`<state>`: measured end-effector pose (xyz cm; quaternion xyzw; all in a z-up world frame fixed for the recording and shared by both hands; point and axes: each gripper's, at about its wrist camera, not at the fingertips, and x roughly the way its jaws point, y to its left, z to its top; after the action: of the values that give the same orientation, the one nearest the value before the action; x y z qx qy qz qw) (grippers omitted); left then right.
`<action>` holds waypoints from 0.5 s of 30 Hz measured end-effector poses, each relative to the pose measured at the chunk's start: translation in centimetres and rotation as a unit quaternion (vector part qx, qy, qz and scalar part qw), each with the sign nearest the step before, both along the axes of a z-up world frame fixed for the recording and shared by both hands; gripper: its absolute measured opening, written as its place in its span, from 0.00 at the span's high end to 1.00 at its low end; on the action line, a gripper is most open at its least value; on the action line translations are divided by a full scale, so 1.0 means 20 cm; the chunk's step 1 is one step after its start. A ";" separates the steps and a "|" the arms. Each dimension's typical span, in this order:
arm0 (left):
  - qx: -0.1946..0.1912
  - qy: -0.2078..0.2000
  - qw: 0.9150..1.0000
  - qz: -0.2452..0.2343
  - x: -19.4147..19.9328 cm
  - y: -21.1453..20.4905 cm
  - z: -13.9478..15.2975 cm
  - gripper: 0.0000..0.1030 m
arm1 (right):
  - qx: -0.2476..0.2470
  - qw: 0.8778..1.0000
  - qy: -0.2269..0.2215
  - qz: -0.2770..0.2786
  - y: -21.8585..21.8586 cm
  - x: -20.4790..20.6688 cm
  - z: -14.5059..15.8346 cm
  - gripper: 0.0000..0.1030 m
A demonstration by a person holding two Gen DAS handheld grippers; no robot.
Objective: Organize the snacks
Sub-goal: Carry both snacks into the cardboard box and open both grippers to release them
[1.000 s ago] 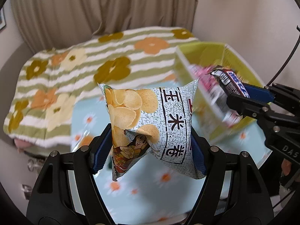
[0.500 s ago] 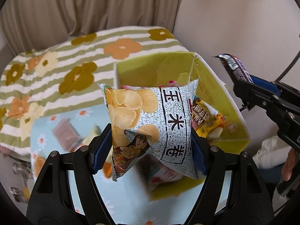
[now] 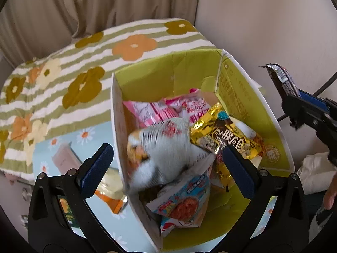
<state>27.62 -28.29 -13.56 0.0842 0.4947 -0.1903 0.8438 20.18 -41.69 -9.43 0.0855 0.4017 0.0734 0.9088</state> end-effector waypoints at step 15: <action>-0.001 0.002 1.000 0.012 -0.05 0.14 0.00 0.01 | 0.032 0.999 0.031 -0.015 -0.02 0.14 -0.11 0.00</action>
<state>26.65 -25.53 -13.52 0.0771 0.4968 -0.1813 0.8452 23.04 -42.16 -11.62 0.1222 0.4258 0.0701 0.8938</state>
